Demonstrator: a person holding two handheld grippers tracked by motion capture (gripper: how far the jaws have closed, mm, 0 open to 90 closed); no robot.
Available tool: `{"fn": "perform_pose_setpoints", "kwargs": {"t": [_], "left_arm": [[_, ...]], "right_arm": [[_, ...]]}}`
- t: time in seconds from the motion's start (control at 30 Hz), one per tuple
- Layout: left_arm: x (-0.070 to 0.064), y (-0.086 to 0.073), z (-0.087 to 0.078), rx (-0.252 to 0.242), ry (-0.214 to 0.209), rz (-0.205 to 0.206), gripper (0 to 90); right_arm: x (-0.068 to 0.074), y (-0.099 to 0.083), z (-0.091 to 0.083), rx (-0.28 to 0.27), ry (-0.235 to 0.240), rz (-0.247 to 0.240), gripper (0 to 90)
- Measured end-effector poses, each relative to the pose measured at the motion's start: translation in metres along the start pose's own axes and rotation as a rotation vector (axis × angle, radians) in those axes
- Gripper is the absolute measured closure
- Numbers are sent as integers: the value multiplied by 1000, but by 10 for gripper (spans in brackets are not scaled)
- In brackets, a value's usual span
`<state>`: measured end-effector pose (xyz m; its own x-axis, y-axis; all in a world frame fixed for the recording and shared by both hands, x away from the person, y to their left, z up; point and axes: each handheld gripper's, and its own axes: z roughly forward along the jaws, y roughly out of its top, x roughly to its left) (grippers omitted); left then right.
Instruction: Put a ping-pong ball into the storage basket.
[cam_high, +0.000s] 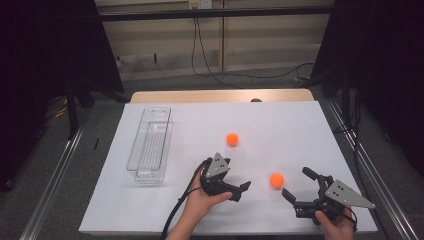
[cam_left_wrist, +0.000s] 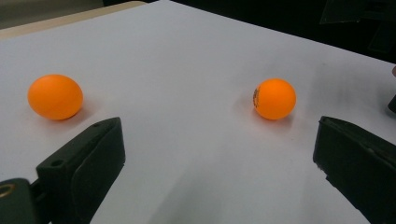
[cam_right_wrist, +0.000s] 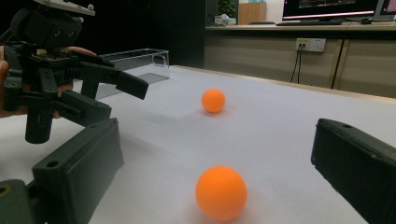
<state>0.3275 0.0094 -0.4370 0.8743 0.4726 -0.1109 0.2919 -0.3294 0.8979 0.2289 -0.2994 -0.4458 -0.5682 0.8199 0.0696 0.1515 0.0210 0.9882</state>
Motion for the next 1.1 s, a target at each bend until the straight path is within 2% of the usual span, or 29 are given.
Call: {"fn": "perform_pose_setpoints", "kwargs": {"t": [1.1], "left_arm": [[-7,6,14,20,-28,15,24]], "right_arm": [[1,0,1,1,3,1,18]]}}
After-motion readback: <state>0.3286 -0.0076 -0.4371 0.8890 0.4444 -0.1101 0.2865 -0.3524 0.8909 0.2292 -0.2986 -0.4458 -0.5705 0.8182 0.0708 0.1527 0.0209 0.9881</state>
